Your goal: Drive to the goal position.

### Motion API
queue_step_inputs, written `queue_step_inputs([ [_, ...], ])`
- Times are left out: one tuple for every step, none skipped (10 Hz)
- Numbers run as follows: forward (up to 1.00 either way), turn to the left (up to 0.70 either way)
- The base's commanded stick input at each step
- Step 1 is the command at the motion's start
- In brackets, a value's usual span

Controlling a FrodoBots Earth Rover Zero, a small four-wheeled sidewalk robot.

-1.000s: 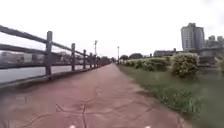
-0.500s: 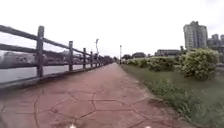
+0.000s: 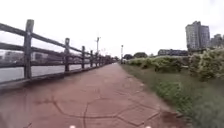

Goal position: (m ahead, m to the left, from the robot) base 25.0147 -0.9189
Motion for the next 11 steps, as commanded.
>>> queue_step_inputs([
  [1.0, 0.02],
  [1.0, 0.02],
  [1.0, 0.02],
  [1.0, 0.02],
  [1.0, 0.02],
  [1.0, 0.02],
  [1.0, 0.02],
  [1.0, 0.02],
  [1.0, 0.02],
  [1.0, 0.02],
  [1.0, 0.02],
])
